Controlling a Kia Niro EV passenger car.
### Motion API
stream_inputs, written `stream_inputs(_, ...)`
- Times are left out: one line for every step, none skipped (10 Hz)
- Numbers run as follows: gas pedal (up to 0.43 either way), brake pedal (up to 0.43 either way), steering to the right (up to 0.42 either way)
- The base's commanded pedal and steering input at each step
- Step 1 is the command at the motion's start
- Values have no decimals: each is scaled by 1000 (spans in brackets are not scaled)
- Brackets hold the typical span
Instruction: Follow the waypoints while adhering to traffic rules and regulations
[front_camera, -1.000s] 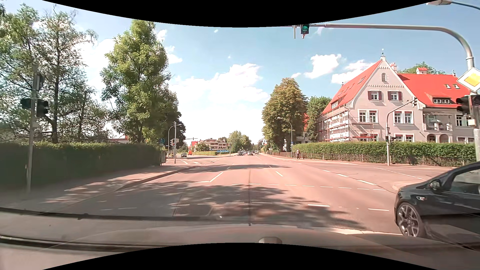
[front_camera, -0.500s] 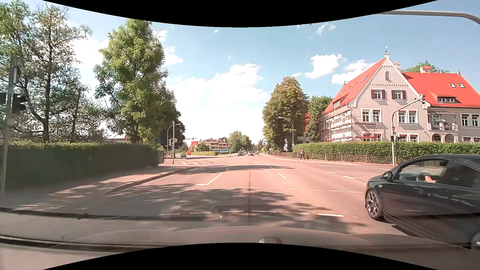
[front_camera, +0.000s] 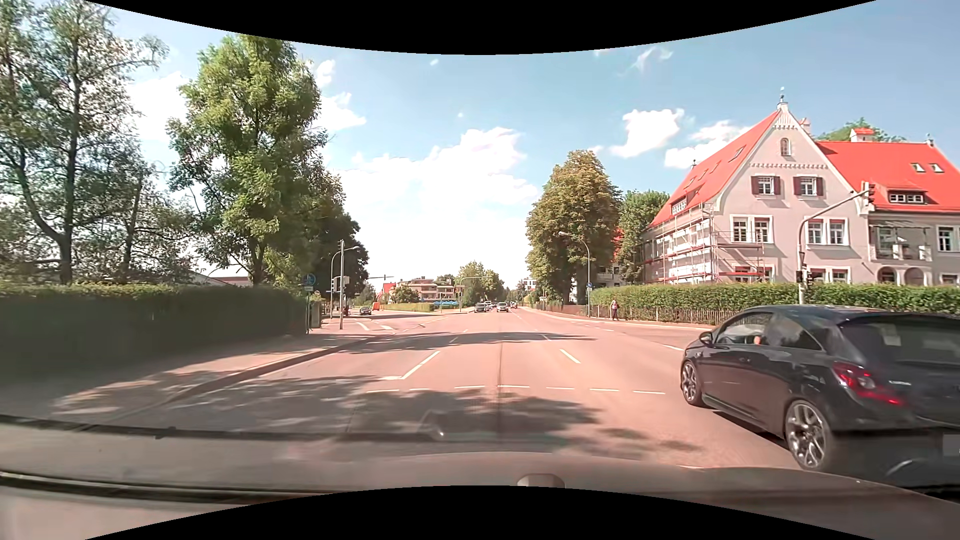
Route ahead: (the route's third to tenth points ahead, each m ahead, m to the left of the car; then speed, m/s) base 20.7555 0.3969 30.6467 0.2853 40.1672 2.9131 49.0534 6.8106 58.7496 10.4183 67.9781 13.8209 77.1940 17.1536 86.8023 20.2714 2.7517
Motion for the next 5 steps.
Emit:
stream_inputs(150, 0, -5)
stream_inputs(138, 0, -4)
stream_inputs(110, 0, -4)
stream_inputs(67, 0, -4)
stream_inputs(67, 0, -3)
